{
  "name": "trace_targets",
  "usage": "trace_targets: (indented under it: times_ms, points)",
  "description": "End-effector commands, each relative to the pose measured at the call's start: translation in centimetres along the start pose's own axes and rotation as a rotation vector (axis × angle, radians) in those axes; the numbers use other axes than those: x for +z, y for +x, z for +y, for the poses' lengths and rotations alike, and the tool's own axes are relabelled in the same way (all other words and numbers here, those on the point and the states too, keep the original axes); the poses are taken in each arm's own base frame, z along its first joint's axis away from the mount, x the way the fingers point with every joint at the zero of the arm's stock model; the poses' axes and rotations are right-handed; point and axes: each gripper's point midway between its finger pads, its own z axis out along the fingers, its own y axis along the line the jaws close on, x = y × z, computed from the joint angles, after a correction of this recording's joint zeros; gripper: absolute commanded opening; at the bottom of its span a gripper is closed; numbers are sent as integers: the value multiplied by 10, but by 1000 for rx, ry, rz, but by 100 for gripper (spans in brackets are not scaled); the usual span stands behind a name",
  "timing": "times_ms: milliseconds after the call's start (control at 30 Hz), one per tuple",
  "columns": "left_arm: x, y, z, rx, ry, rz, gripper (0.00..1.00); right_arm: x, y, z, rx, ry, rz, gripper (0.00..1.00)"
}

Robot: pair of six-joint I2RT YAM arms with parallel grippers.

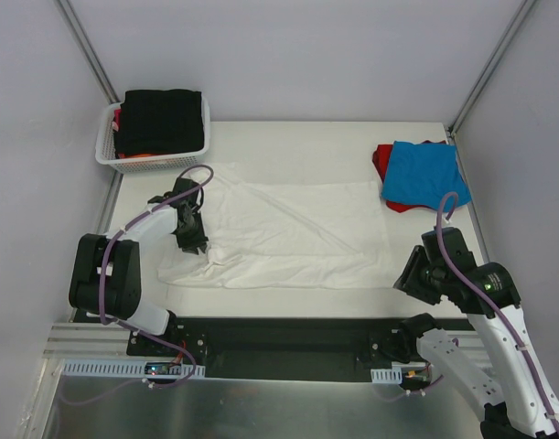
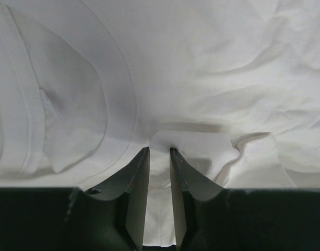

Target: Fold and stack the t-shirts

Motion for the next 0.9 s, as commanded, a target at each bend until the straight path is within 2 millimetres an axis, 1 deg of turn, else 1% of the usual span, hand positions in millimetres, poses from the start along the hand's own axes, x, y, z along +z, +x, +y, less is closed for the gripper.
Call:
trace_targets:
  times_ms: [0, 67, 333, 400, 433, 467, 500, 567, 867]
  points:
    - [-11, -20, 5, 30, -34, -77, 25, -10, 8, -11, 4, 42, 28, 41]
    - [-11, -22, 6, 36, -43, -86, 25, -11, 8, -12, 1, 45, 27, 41]
    - [-7, -20, 8, 36, -53, -70, 26, -13, 7, -12, -7, 44, 26, 41]
    - [-4, -19, 2, 43, -24, -50, 29, -13, 7, -12, -10, 46, 26, 41]
    - [1, -16, -1, 50, -10, -24, 30, -14, 7, -12, -10, 44, 26, 41]
    - [3, -12, -9, 50, 34, 6, 32, -14, 7, -12, -8, 45, 25, 41]
    - [5, -12, -12, 42, 41, 14, 31, -15, 6, -12, -10, 46, 23, 41]
    - [9, -12, -12, 31, 38, 21, 31, -16, 7, -13, -13, 50, 25, 41]
    - [17, -11, -16, 24, 56, 36, 31, -19, 7, -17, -23, 56, 19, 41]
